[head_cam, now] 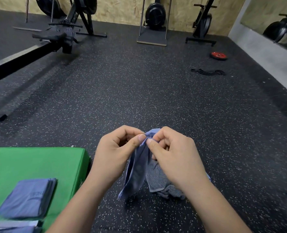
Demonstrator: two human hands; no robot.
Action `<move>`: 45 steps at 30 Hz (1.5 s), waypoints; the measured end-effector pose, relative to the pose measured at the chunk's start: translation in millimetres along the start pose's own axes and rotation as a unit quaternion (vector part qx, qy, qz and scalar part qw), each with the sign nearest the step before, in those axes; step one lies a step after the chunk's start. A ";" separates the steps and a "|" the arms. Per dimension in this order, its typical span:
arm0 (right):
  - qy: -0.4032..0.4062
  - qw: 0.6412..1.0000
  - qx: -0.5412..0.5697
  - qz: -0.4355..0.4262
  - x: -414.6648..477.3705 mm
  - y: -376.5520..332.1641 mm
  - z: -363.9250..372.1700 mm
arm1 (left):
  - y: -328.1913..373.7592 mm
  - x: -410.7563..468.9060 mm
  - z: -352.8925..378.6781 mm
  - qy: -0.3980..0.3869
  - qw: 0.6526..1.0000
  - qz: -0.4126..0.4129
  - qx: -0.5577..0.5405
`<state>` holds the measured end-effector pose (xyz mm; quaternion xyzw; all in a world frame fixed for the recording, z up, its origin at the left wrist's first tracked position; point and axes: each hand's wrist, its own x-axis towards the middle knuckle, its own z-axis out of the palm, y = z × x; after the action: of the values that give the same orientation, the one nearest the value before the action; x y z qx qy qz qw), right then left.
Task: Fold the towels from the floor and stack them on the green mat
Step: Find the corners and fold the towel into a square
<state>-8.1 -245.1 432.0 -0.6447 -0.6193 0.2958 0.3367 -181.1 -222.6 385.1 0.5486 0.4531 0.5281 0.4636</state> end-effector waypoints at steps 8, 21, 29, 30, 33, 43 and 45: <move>0.026 0.999 0.007 0.025 1.0 -0.9 3.3 | 6.3 -5.8 3.8 -0.023 0.998 -0.016 -0.061; 0.000 1.000 0.002 0.023 1.2 4.4 -3.1 | -2.7 -1.7 2.0 -0.006 1.000 0.014 0.000; -0.053 0.982 -0.176 0.031 10.7 27.5 -20.6 | 0.2 5.7 -16.0 0.034 0.999 0.037 0.007; -0.039 0.983 -0.175 0.023 11.2 29.1 -24.0 | 0.6 6.9 -19.0 0.040 0.998 0.038 0.012; 0.013 0.992 -0.126 -0.010 12.6 30.4 -30.6 | -0.3 9.2 -25.4 0.046 0.997 0.036 0.052; 0.039 0.995 0.093 -0.025 11.8 20.9 -35.8 | -1.9 12.9 -38.1 0.084 0.994 0.042 0.059; 0.032 0.993 0.114 -0.024 13.2 22.3 -37.5 | -0.1 12.0 -36.1 0.081 0.994 0.046 0.058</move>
<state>36.0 -234.6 437.0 -0.5962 -0.5859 0.3357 0.4343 -216.8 -209.7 387.4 0.5503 0.4933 0.5640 0.3684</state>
